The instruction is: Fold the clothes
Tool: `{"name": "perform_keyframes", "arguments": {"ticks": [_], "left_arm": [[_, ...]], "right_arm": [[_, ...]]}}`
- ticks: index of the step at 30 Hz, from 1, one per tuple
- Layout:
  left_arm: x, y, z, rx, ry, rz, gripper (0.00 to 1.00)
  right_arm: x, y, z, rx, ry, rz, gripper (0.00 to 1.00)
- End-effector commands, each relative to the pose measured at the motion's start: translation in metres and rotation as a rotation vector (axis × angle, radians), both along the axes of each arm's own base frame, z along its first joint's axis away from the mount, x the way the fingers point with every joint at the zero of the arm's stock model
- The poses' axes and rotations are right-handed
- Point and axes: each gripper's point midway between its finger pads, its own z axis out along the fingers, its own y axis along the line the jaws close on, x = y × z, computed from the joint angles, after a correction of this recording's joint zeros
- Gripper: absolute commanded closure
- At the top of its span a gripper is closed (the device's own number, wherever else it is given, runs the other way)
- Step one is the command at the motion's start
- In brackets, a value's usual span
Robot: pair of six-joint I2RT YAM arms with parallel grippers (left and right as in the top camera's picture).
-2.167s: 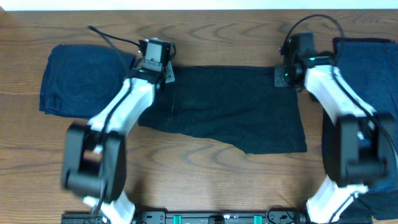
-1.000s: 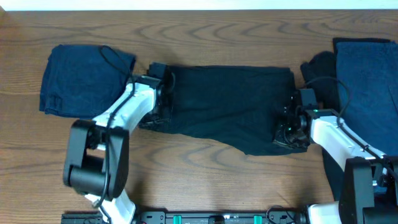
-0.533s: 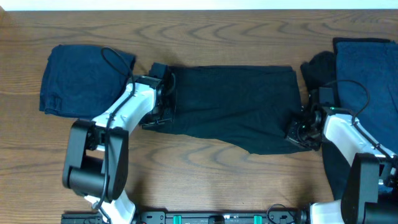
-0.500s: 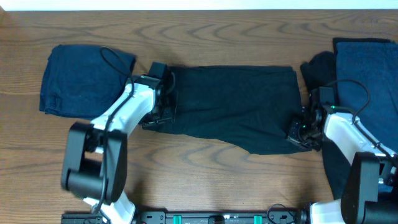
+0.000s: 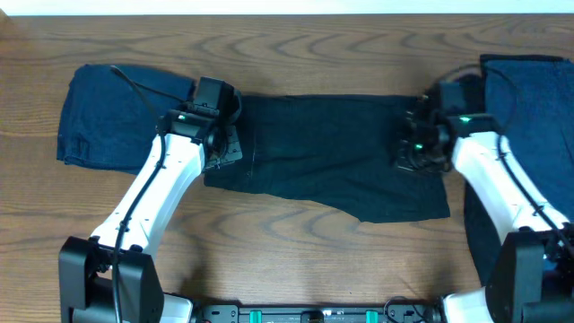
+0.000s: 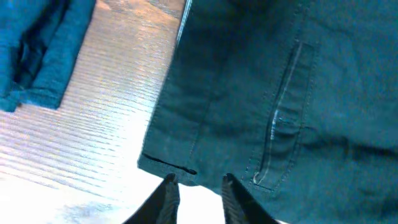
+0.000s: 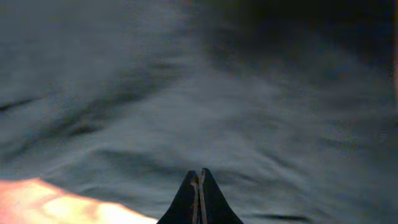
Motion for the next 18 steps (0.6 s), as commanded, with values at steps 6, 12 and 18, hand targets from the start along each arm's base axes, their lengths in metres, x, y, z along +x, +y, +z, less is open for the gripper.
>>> {"name": "perform_keyframes", "arguments": {"ticks": [6, 12, 18], "left_arm": [[0.019, 0.021, 0.016, -0.110, -0.037, -0.083, 0.62], [0.024, 0.032, 0.001, -0.177, -0.010, -0.117, 0.47], [0.038, 0.031, -0.028, -0.174, 0.013, -0.143, 0.40]], "right_arm": [[0.001, 0.071, 0.007, 0.032, -0.092, 0.220, 0.96], [-0.002, 0.079, 0.003, -0.016, -0.112, 0.258, 0.95], [-0.001, 0.079, 0.003, -0.023, -0.115, 0.259, 0.94]]}}
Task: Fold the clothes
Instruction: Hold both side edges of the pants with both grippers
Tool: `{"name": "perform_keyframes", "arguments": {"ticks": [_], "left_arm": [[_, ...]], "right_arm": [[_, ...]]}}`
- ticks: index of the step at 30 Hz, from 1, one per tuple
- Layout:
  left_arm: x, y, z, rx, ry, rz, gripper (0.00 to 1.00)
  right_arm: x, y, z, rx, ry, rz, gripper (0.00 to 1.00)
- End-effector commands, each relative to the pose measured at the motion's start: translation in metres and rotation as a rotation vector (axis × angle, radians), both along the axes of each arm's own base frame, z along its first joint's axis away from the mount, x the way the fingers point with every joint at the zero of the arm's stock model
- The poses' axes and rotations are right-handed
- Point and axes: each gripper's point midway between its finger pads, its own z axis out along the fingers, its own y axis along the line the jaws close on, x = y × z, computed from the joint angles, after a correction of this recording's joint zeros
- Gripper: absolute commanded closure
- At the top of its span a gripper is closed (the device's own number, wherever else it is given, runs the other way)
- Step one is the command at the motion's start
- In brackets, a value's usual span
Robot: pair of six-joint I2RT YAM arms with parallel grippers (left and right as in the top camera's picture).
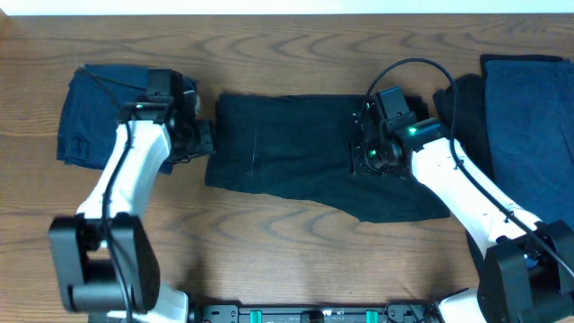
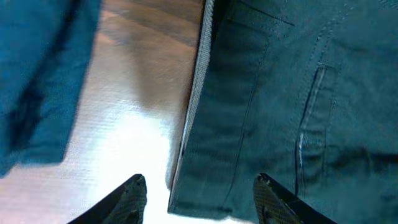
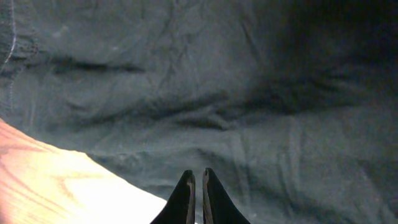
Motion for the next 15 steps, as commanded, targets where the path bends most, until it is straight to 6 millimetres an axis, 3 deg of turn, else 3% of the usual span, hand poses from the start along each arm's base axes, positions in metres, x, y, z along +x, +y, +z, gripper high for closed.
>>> {"name": "perform_keyframes", "arguments": {"ticks": [1, 15], "left_arm": [[0.015, -0.005, -0.009, -0.018, -0.014, -0.046, 0.38], [0.023, -0.013, -0.056, -0.018, 0.043, -0.068, 0.32]], "right_arm": [[0.002, 0.001, -0.002, -0.021, -0.008, 0.018, 0.94], [0.005, 0.000, -0.002, -0.027, -0.022, 0.015, 0.94]]}}
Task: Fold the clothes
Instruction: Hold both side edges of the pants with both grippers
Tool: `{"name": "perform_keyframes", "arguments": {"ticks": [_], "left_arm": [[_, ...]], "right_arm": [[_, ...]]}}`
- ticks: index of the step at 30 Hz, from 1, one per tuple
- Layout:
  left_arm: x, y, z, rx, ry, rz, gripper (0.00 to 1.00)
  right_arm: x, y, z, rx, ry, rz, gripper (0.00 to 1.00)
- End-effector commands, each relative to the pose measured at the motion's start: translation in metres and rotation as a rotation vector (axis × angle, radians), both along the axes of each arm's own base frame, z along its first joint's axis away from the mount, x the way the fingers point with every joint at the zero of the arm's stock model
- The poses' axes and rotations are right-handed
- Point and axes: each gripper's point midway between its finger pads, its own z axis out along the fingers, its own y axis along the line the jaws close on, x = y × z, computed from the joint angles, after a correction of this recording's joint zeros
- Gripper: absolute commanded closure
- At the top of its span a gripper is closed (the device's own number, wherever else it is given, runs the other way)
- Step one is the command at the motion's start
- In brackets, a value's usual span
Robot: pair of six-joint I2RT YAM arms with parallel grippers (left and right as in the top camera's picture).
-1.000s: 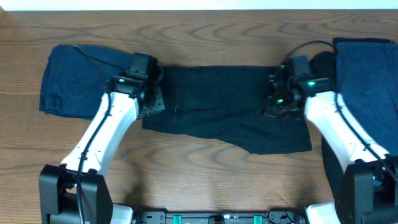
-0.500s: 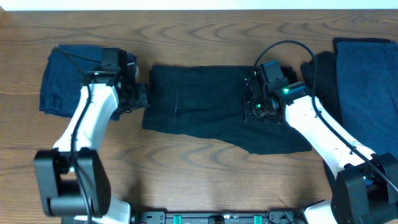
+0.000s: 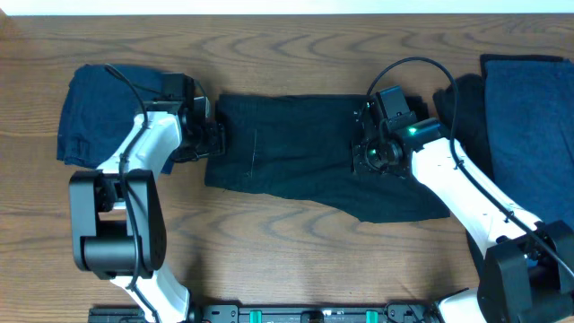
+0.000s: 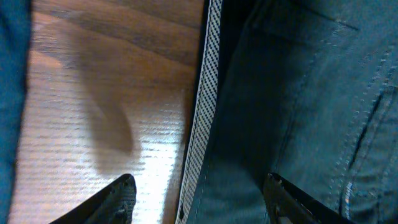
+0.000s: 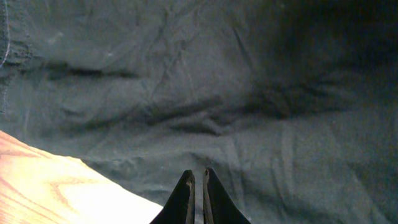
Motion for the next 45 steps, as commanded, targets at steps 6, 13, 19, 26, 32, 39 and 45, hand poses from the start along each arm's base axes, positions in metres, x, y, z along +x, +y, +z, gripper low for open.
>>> {"name": "perform_keyframes", "arguments": {"ticks": [6, 13, 19, 26, 32, 39, 45], "left_arm": [[0.013, -0.017, -0.001, -0.007, -0.036, -0.058, 0.29], [0.008, -0.019, -0.005, -0.006, -0.021, -0.063, 0.27], [0.005, -0.019, -0.014, -0.006, -0.013, -0.061, 0.22], [0.004, -0.019, -0.025, -0.007, 0.010, -0.056, 0.22], [0.000, -0.019, -0.034, -0.007, 0.036, -0.051, 0.37], [-0.002, -0.019, -0.035, -0.007, 0.050, -0.050, 0.72], [-0.005, -0.019, -0.035, -0.006, 0.059, -0.050, 0.75]], "right_arm": [[0.000, 0.002, -0.005, -0.015, 0.001, 0.021, 0.94], [-0.006, -0.001, -0.018, -0.026, 0.026, 0.023, 0.93], [-0.004, -0.002, -0.024, -0.037, 0.023, 0.021, 0.91], [-0.002, -0.001, -0.023, -0.034, 0.017, 0.021, 0.90], [-0.002, -0.001, -0.023, -0.034, 0.017, 0.021, 0.90], [-0.002, -0.001, -0.023, -0.034, 0.017, 0.021, 0.90], [-0.002, -0.001, -0.023, -0.034, 0.017, 0.021, 0.90]]}}
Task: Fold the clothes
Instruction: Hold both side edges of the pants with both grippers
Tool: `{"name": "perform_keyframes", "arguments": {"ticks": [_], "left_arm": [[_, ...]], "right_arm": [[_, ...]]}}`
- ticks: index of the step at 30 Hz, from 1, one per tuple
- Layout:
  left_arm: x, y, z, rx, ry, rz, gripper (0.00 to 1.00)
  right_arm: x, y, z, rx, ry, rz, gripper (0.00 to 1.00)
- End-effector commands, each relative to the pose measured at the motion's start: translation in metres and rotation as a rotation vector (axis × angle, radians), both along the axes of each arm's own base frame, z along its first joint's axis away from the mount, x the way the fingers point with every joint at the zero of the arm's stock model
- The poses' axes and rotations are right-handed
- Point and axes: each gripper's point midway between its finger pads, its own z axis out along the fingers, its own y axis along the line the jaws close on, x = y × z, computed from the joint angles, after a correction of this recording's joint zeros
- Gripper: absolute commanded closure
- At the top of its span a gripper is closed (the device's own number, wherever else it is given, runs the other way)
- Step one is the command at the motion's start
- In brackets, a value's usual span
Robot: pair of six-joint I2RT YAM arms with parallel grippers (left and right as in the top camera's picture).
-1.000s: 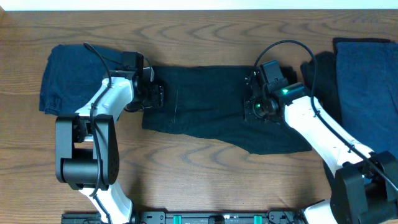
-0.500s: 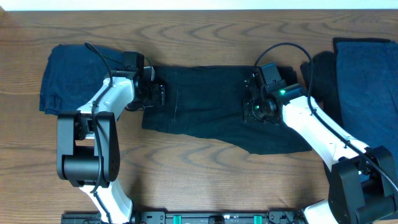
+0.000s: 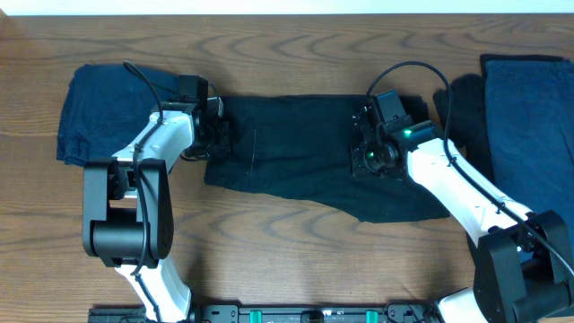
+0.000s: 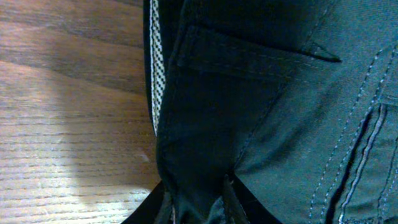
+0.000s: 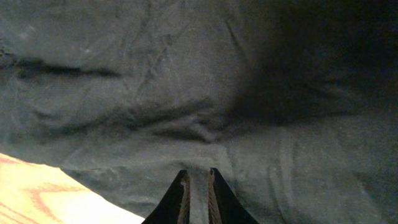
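Dark shorts [image 3: 296, 148] lie spread flat across the middle of the table. My left gripper [image 3: 216, 135] is at their left edge and is shut on the waistband [image 4: 196, 199]. The cloth bunches between its fingers [image 4: 163, 200], beside the checked lining [image 4: 155, 81] and a stitched pocket [image 4: 249, 62]. My right gripper [image 3: 369, 158] rests on the right part of the shorts. Its fingers [image 5: 180, 196] stand a narrow gap apart with a ridge of the dark cloth [image 5: 198, 180] pinched between them.
A folded blue garment [image 3: 103, 126] lies at the far left, just behind the left arm. At the far right lies a blue cloth [image 3: 529, 117] with a dark garment [image 3: 462, 99] beside it. Bare wood table [image 3: 269, 242] shows in front of the shorts.
My left gripper was wide open at the waistband edge and is now shut on it. The right gripper's fingers sit slightly wider apart on the cloth, in nearly the same spot.
At first both grippers were near the shorts' two ends, the left almost shut at the lower left corner, the right shut. The left then stood open by the left edge and the right had moved inward. Now both are shut on cloth.
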Motion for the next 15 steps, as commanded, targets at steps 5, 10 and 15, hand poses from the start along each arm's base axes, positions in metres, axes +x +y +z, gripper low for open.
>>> {"name": "perform_keyframes", "arguments": {"ticks": [5, 10, 15], "left_arm": [[-0.0161, 0.0013, -0.0181, 0.009, 0.083, 0.004, 0.74], [-0.0203, 0.0015, -0.0186, 0.010, 0.101, 0.004, 0.64], [-0.0223, -0.0025, -0.0187, 0.011, 0.106, -0.006, 0.70]], "right_arm": [[-0.0023, 0.0006, -0.0042, -0.016, 0.004, 0.017, 0.89], [-0.0023, 0.0006, -0.0042, -0.016, 0.004, 0.017, 0.89], [-0.0011, 0.0011, -0.0038, -0.014, -0.001, 0.017, 0.89]]}}
